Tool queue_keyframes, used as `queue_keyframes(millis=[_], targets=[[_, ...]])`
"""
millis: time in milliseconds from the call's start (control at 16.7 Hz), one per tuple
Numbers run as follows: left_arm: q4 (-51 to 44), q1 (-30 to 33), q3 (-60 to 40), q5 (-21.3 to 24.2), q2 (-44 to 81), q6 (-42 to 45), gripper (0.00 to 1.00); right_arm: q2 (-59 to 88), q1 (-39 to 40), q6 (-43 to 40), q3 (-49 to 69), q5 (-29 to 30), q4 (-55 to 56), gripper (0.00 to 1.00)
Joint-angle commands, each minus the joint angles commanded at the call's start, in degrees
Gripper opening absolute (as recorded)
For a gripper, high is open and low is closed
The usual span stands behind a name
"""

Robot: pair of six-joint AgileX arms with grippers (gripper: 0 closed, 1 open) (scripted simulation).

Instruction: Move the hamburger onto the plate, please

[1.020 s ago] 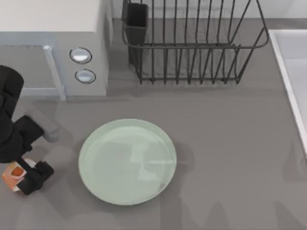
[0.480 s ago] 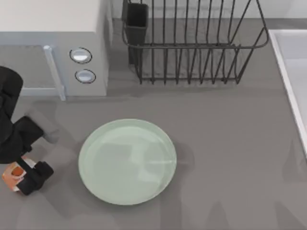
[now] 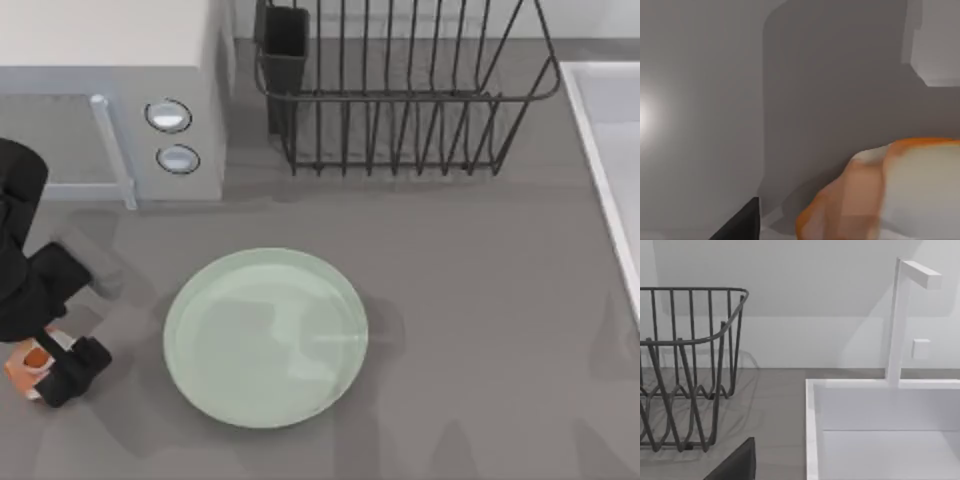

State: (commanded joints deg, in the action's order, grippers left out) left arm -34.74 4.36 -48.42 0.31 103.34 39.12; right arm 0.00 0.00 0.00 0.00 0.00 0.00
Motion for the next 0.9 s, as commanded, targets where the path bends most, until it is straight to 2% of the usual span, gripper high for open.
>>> queue_keyframes(millis=[120,180,600,660,900], targets=[[0.00,0.00,0.00,0.00,0.00,0.00,0.02,0.00,0.00,0.00,0.00,0.00,0.00,1.00],[0.00,0.00,0.00,0.00,0.00,0.00,0.00,0.00,0.00,0.00,0.00,0.00,0.00,1.00],[0.00,0.00,0.00,0.00,0.00,0.00,0.00,0.00,0.00,0.00,0.00,0.00,0.00,1.00],[-4.19,-0.22,-1.56,0.97,-3.86,-0.17,0.00,0.00,0.00,0.00,0.00,0.00,0.00,1.00],[-8.35,-0.19,-4.67,0.97,-5.27,-0.07,0.00,0.00,0.00,0.00,0.00,0.00,0.00,1.00]])
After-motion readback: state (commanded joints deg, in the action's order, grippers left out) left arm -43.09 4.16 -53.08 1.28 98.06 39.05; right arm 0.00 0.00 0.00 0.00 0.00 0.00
